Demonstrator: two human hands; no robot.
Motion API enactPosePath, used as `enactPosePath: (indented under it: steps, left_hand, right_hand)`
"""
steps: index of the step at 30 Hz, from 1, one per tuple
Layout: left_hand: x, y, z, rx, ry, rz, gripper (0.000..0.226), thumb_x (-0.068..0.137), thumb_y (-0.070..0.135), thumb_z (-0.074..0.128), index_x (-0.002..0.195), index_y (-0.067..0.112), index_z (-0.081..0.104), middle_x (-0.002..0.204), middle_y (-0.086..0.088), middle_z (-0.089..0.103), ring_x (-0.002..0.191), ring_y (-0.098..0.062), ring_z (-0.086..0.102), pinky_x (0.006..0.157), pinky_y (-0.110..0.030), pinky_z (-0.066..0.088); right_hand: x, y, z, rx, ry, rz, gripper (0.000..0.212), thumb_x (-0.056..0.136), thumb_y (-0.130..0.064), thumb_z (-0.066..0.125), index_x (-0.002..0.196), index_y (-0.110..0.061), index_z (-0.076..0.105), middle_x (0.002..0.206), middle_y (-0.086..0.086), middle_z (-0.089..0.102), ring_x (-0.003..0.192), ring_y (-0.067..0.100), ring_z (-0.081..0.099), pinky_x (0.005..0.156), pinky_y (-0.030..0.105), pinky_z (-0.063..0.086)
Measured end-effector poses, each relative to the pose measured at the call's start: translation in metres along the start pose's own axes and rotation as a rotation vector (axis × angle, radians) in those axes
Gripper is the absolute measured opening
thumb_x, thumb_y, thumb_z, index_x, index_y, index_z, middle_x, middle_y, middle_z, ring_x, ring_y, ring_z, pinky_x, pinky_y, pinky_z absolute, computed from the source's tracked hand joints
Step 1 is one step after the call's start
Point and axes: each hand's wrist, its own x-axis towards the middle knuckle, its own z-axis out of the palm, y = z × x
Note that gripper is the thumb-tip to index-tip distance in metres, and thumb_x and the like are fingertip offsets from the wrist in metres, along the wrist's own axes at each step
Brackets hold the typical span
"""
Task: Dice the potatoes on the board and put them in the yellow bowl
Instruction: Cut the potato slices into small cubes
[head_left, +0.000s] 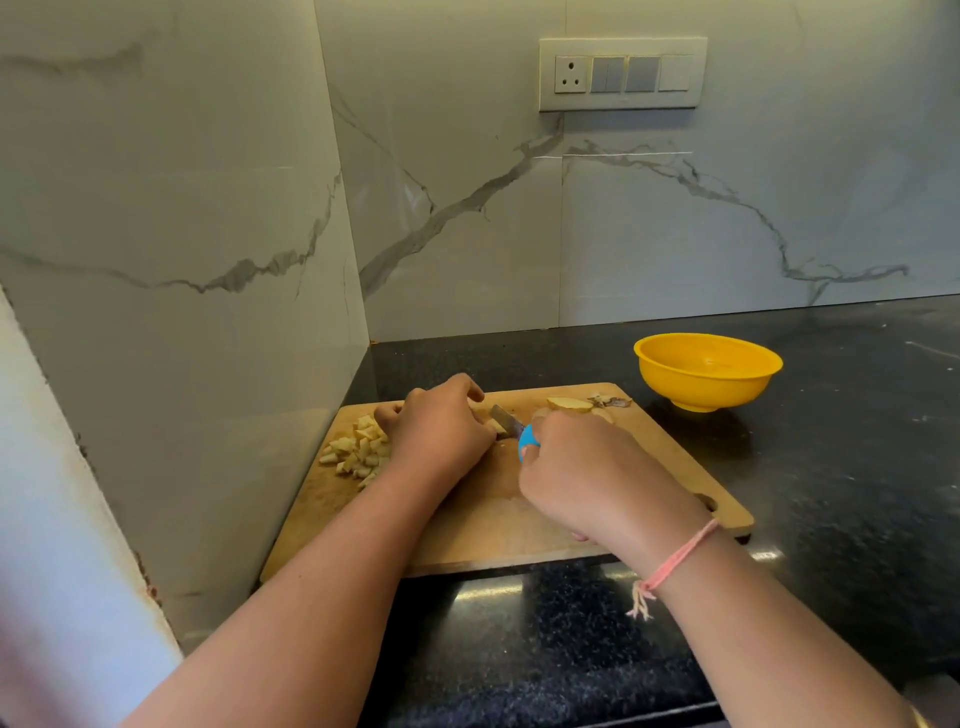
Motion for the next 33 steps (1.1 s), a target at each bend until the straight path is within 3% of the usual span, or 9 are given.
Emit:
enactPosePath:
  steps: [2,4,7,13,19,24,28,33]
  left_hand:
    - [0.001,0.000,0.001,-0.001,0.013,0.006,0.034,0.089,0.041,0.059,0.120,0.037,0.048,0.105,0.011,0.065,0.113,-0.018,0.050,0.092,-0.043,0.031]
    - [0.002,0.000,0.001,0.003,0.028,0.014,0.034,0.088,0.041,0.059,0.120,0.037,0.048,0.104,0.011,0.065,0.113,-0.018,0.050,0.092,-0.043,0.030]
    - [0.002,0.000,0.003,0.016,0.019,0.011,0.035,0.088,0.042,0.059,0.120,0.037,0.047,0.109,0.009,0.064,0.116,-0.020,0.048,0.093,-0.044,0.029]
    - [-0.002,0.004,0.001,0.028,0.003,-0.006,0.034,0.091,0.040,0.058,0.122,0.035,0.046,0.115,0.005,0.063,0.119,-0.021,0.046,0.097,-0.045,0.029]
    - [-0.004,0.004,-0.001,0.013,0.011,-0.003,0.034,0.090,0.037,0.059,0.122,0.034,0.046,0.113,0.005,0.064,0.117,-0.021,0.049,0.098,-0.045,0.029]
    - [-0.005,0.002,-0.001,0.001,0.007,-0.001,0.032,0.090,0.036,0.060,0.120,0.035,0.047,0.112,0.006,0.065,0.115,-0.021,0.051,0.100,-0.046,0.030]
    - [-0.005,0.002,-0.001,-0.021,0.007,-0.010,0.028,0.090,0.038,0.060,0.116,0.035,0.048,0.110,0.007,0.065,0.114,-0.020,0.052,0.101,-0.047,0.030]
    - [0.000,-0.001,-0.002,-0.120,-0.042,-0.075,0.025,0.088,0.033,0.065,0.106,0.036,0.048,0.103,0.008,0.065,0.106,-0.017,0.056,0.105,-0.051,0.031]
  right_hand:
    - [0.003,-0.004,0.004,-0.012,0.009,0.005,0.022,0.097,-0.025,0.041,0.115,-0.017,0.051,0.096,0.004,0.052,0.089,0.021,0.057,0.076,0.033,0.050]
    - [0.005,-0.008,0.007,-0.034,0.020,-0.009,0.019,0.096,-0.024,0.042,0.110,-0.015,0.052,0.083,0.001,0.047,0.084,0.019,0.053,0.072,0.030,0.047]
    - [0.007,-0.010,0.011,-0.063,0.004,-0.030,0.021,0.097,-0.022,0.042,0.114,-0.014,0.052,0.082,0.000,0.044,0.081,0.018,0.049,0.064,0.028,0.041]
    - [-0.003,-0.001,0.009,-0.038,-0.056,-0.020,0.025,0.097,-0.025,0.044,0.120,-0.017,0.047,0.077,-0.003,0.040,0.086,0.018,0.057,0.070,0.029,0.051]
    - [-0.024,0.008,0.000,-0.121,-0.083,-0.033,0.022,0.097,-0.026,0.043,0.118,-0.019,0.047,0.077,-0.004,0.044,0.074,0.012,0.051,0.059,0.025,0.041]
    - [-0.041,0.016,-0.023,-0.137,-0.129,-0.033,0.039,0.098,-0.027,0.044,0.137,-0.024,0.039,0.079,-0.004,0.041,0.059,0.008,0.044,0.051,0.019,0.039]
    - [-0.038,0.017,-0.032,-0.078,-0.057,-0.052,0.040,0.100,-0.030,0.041,0.139,-0.023,0.041,0.092,-0.002,0.051,0.055,0.005,0.040,0.045,0.014,0.033]
    - [-0.025,0.016,-0.023,-0.003,0.028,-0.054,0.038,0.099,-0.030,0.038,0.136,-0.022,0.044,0.082,-0.003,0.048,0.056,0.005,0.041,0.046,0.015,0.034]
